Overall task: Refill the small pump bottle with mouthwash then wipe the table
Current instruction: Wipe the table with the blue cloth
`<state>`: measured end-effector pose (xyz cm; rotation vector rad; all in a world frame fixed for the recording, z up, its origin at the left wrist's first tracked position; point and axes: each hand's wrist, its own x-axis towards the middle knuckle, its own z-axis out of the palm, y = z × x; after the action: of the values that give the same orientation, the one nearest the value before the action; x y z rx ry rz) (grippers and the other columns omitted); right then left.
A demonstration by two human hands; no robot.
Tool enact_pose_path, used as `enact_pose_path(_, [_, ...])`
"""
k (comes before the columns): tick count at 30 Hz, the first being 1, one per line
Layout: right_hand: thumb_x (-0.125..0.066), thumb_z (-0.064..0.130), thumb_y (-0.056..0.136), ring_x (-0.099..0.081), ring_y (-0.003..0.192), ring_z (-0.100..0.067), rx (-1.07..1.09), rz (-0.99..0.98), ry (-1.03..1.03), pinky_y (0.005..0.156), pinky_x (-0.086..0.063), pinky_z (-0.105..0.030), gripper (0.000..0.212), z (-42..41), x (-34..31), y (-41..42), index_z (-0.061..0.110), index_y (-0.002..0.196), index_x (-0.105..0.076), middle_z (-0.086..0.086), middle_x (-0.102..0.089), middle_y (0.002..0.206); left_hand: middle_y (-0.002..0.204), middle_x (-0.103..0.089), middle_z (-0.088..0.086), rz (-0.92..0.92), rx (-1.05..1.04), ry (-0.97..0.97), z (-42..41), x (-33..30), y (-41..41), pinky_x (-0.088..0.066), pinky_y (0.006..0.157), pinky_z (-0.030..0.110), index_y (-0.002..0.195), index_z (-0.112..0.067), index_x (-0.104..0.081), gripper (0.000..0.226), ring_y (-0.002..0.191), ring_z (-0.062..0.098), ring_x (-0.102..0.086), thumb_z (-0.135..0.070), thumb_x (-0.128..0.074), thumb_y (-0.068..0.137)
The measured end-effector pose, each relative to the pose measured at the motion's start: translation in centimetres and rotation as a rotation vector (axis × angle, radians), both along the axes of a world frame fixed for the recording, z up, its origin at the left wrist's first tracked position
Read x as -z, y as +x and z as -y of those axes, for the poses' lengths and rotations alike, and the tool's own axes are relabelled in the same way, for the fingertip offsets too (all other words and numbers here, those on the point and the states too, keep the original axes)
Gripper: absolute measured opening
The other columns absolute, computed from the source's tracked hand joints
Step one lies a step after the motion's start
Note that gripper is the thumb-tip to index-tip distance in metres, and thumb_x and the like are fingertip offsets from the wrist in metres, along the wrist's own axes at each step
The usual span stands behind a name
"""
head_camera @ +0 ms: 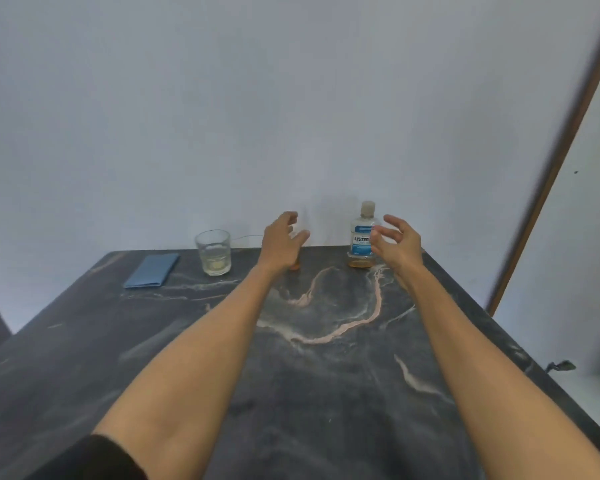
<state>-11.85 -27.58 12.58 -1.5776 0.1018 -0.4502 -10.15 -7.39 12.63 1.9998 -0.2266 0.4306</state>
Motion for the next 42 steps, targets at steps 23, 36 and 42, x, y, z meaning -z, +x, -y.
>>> enact_pose_path(23, [-0.057,0.017,0.091,-0.06,0.104,-0.025,-0.522,-0.201,-0.145,0.095,-0.048,-0.041,0.044,-30.3,6.3,1.8,0.01,0.132,-0.043,-0.006,-0.06,0.104,0.134,-0.052,0.014,-0.189,-0.45,-0.113,-28.1,9.7,-5.1,-0.042,0.101,0.037,0.134,-0.005,-0.043,0.054,0.119,0.028,-0.053,-0.019,-0.066,0.087])
enact_pose_path(36, [-0.062,0.017,0.086,-0.047,0.12,-0.021,-0.591,-0.198,-0.459,0.096,-0.038,-0.029,0.052,-38.6,11.5,13.2,0.012,0.134,-0.043,-0.01,-0.047,0.134,0.142,-0.045,0.01,-0.206,-0.585,-0.084,-31.4,14.4,7.9,-0.034,0.103,0.032,0.138,-0.007,-0.04,0.058,0.13,0.025,-0.042,-0.027,-0.063,0.088])
enact_pose_path(42, [-0.057,0.028,0.089,-0.037,0.128,-0.03,-0.603,-0.188,-0.536,0.109,-0.029,-0.042,0.057,-41.1,12.9,16.1,0.018,0.141,-0.034,-0.012,-0.033,0.143,0.149,-0.034,0.005,-0.22,-0.613,-0.014,-32.1,14.8,11.2,-0.029,0.11,0.038,0.143,-0.012,-0.033,0.063,0.137,0.023,-0.032,-0.036,-0.059,0.09])
